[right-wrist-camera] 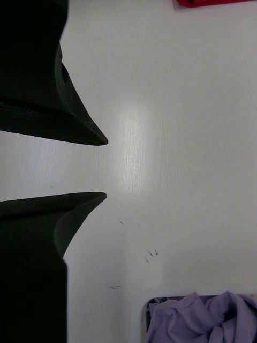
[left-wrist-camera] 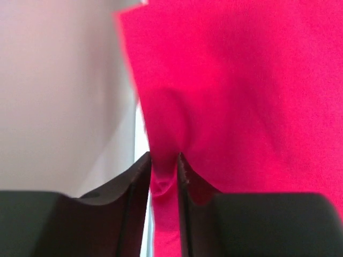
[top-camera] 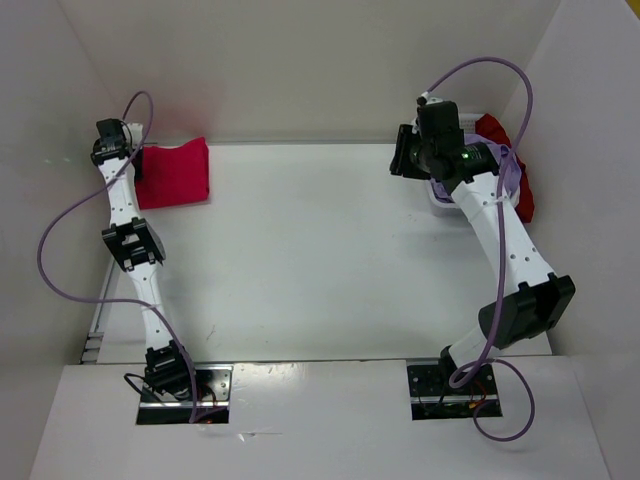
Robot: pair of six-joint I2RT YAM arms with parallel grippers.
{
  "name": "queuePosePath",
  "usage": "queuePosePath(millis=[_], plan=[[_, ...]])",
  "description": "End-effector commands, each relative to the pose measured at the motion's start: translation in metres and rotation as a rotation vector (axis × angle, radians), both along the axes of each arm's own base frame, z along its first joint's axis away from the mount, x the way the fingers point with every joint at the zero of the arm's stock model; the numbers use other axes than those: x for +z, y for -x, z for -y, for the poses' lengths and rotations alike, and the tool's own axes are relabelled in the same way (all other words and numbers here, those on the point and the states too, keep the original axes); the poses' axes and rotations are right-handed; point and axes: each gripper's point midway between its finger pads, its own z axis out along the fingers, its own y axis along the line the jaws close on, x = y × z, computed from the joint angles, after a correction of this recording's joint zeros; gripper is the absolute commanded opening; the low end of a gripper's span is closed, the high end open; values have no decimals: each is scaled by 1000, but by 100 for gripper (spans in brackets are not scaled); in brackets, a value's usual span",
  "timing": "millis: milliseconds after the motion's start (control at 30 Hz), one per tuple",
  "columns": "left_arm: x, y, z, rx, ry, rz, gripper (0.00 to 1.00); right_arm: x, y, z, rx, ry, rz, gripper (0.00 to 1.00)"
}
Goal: Fold and stack the t-shirts
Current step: Put the neatly folded tshirt into the corner of the board with the left arm, then grab crumpled tshirt from bin with the right arm
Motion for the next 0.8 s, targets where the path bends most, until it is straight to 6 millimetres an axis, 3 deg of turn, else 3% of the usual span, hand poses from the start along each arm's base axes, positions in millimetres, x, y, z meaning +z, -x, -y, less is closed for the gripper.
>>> queuePosePath(millis=[0,233,300,400,433,500,533,567,633,667,733,767], plan=[[27,-6,-19,51,-84,68,35,17,2,-4,24,2,35,46],[60,-11,-17,36,-92,130,50,22,4,-3,24,2,36,48],[76,-13,-6,19,-80,154,53,26,3,-2,15,5,47,50],[107,-13,18,-58,-25,192,58,33,-5,17,-66,49,69,59],[129,-17,41,-131,18,237,61,43,-10,37,-144,60,98,63],[149,-16,72,-222,68,259,63,31,-22,63,-228,83,58,71],[172,-14,88,-265,82,290,64,35,-29,77,-275,68,59,74],[181,-14,121,-360,125,295,64,21,-41,105,-351,71,19,77],[211,-7,160,-482,135,324,65,16,-50,134,-427,66,-9,81],[216,-3,205,-591,175,314,68,11,-54,160,-487,75,-20,86],[234,6,248,-713,170,323,69,-19,-65,186,-552,110,-97,96],[231,12,291,-810,215,303,70,-31,-68,206,-581,95,-125,96]])
